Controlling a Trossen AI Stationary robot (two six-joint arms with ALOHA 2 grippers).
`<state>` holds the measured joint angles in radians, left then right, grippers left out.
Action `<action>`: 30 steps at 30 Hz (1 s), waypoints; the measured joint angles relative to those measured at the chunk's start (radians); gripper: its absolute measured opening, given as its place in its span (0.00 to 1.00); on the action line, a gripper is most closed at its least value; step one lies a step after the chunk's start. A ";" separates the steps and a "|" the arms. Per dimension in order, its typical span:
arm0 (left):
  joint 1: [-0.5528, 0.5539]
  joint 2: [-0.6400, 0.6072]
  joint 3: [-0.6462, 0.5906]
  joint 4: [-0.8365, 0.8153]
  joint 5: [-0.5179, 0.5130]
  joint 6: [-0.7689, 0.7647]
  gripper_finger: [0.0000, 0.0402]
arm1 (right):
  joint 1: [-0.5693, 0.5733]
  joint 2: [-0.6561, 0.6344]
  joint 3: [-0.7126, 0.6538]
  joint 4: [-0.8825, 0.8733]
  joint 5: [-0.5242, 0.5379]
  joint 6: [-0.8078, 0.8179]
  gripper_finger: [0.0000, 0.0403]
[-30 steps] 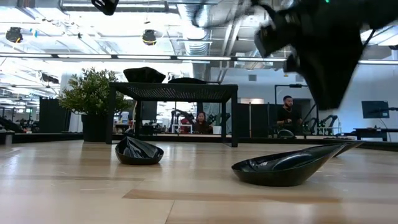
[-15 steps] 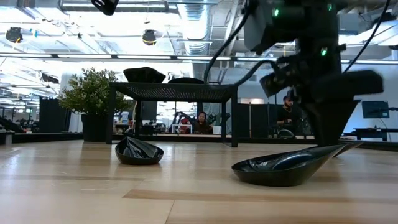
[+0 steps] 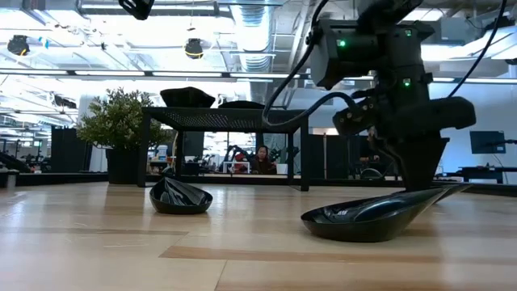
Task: Pick & Place Mini shaped plates
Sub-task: Stack the drop shaped plate on top of the drop shaped plate on the shelf
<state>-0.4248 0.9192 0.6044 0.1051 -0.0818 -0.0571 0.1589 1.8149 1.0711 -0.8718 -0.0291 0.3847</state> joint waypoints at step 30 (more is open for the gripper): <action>0.000 0.000 0.000 0.000 0.000 0.000 0.25 | -0.337 0.004 0.690 -0.156 0.367 -1.044 0.01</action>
<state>-0.4248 0.9193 0.6043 0.1051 -0.0817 -0.0570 -0.1776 1.8193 1.7607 -1.0276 0.3383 -0.6593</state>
